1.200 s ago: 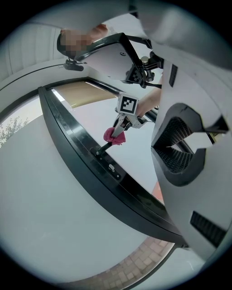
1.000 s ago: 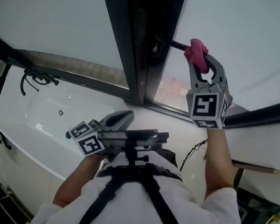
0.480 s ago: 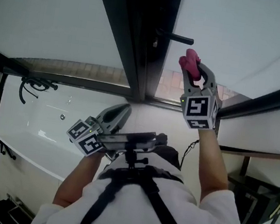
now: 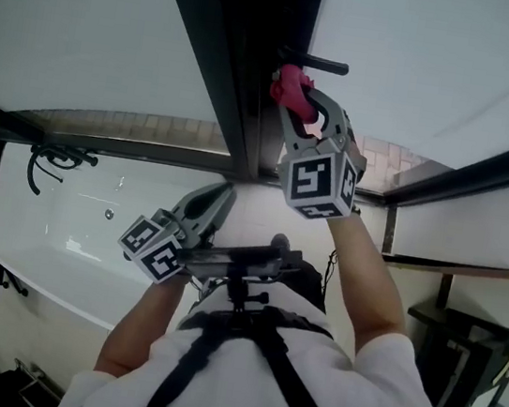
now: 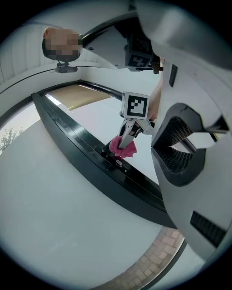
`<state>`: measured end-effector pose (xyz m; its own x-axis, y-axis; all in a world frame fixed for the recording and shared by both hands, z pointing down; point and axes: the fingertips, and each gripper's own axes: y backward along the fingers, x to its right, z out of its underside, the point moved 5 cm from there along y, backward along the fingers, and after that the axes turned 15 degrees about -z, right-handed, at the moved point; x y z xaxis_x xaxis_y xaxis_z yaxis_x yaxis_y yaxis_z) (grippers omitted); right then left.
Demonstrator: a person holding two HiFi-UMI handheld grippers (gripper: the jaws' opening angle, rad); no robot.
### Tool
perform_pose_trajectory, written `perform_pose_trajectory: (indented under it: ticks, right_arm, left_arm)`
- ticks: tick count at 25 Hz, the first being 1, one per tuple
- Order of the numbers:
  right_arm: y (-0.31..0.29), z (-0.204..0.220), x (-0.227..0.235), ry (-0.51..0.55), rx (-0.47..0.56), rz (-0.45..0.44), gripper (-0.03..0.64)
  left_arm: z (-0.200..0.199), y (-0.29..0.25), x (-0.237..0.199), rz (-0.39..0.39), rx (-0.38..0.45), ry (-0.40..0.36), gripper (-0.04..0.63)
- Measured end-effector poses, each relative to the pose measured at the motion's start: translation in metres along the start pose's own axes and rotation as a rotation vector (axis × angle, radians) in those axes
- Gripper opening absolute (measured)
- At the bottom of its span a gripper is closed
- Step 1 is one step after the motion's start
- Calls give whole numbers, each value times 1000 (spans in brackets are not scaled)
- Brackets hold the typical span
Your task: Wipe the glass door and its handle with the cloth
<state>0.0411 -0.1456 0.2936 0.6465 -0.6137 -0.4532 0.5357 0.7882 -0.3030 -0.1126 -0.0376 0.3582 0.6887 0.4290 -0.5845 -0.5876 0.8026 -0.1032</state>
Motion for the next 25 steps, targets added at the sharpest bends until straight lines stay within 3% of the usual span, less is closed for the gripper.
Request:
perform_pose_trajectory:
  ticks: [4, 6, 9, 13, 17, 21, 25]
  right_arm:
    - [-17, 2, 0, -26, 46, -65, 107]
    - [-27, 4, -2, -92, 68, -114, 107]
    - [-36, 10, -1, -284, 130, -214, 107]
    - [-39, 15, 15, -603, 295, -342, 107]
    - [-45, 16, 27, -768, 401, -409, 107]
    - [-45, 16, 31, -836, 457, -444, 107]
    - [-37, 12, 32, -837, 488, -458, 107]
  left_arm:
    - [8, -6, 8, -42, 19, 22, -12]
    - [10, -7, 11, -66, 28, 31, -12]
    - [14, -12, 13, -109, 44, 56, -12]
    - [18, -21, 19, -132, 55, 68, -13]
    - [24, -28, 21, -150, 57, 80, -12]
    - [30, -30, 23, -143, 41, 92, -12]
    - [27, -31, 21, -119, 20, 100, -13]
